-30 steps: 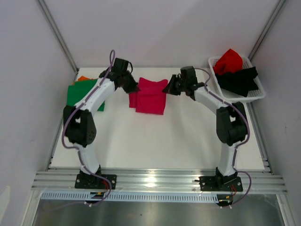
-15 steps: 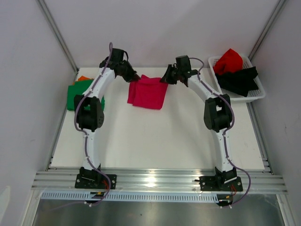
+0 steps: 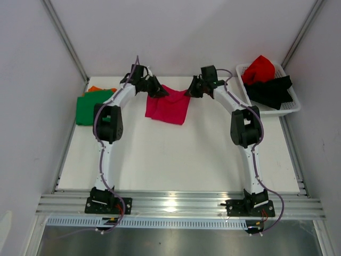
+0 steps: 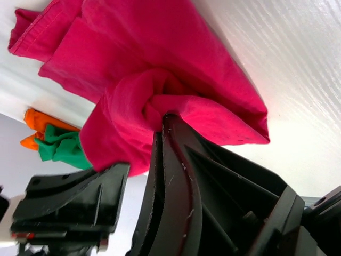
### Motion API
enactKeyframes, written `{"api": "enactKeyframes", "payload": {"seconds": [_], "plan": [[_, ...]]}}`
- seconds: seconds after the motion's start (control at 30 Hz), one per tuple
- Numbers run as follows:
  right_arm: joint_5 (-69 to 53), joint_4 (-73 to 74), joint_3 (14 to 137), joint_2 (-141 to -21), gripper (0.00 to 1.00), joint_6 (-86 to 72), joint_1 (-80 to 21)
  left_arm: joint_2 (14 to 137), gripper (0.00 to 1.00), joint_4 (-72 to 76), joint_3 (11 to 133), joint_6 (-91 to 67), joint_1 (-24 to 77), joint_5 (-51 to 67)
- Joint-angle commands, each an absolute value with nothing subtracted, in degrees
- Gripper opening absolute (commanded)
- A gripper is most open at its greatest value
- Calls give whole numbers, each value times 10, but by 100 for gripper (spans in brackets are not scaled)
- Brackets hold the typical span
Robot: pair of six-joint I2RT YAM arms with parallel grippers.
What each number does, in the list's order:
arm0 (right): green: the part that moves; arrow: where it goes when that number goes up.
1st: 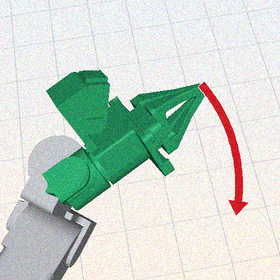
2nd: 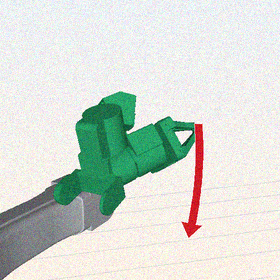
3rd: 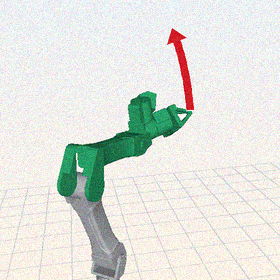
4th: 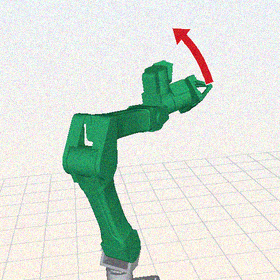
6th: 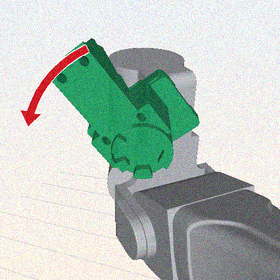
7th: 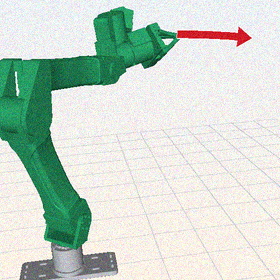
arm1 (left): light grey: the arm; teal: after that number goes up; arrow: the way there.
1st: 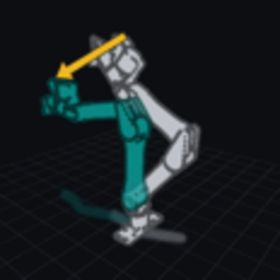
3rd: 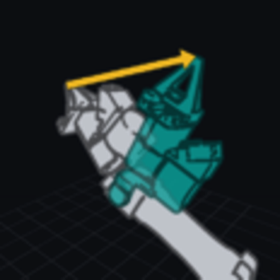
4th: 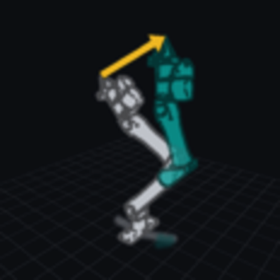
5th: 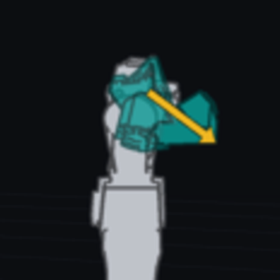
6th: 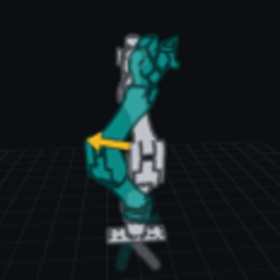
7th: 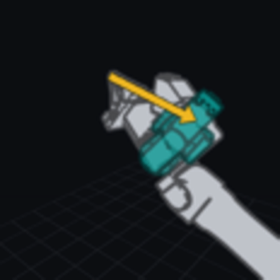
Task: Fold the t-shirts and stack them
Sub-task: Fold the long partially folded tshirt into a neat square
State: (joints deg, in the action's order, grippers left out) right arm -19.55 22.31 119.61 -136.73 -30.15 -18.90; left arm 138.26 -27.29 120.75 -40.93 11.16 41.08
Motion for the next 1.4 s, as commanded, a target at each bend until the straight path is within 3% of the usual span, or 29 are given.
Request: {"api": "enactKeyframes", "payload": {"seconds": [0.0, 0.33, 0.43, 0.57, 0.67, 0.7, 0.73, 1.23, 1.37], "plan": [[-194, 199, 1220, -1377, 0, -293, -181, 1371, 11, -166, 1156, -415, 99, 444], [-214, 167, 1216, -1401, 0, -297, -176, 1367, 13, -97, 1082, -436, 79, 436], [-213, 165, 1215, -1405, 0, -295, -177, 1365, 17, -92, 1070, -435, 76, 434], [-210, 166, 1212, -1409, 0, -291, -176, 1351, 41, -91, 1057, -435, 72, 428], [-208, 167, 1211, -1412, 0, -290, -176, 1329, 52, -91, 1048, -426, 70, 425], [-208, 168, 1210, -1412, 0, -289, -176, 1321, 83, -95, 1045, -424, 69, 427], [-209, 166, 1209, -1413, 0, -289, -176, 1314, 96, -95, 1042, -419, 69, 431], [-209, 159, 1199, -1426, 3, -287, -175, 1228, 98, -141, 1001, -353, 68, 422], [-204, 136, 1163, -1409, 29, -286, -174, 1188, 98, -154, 971, -337, 68, 410]]}}
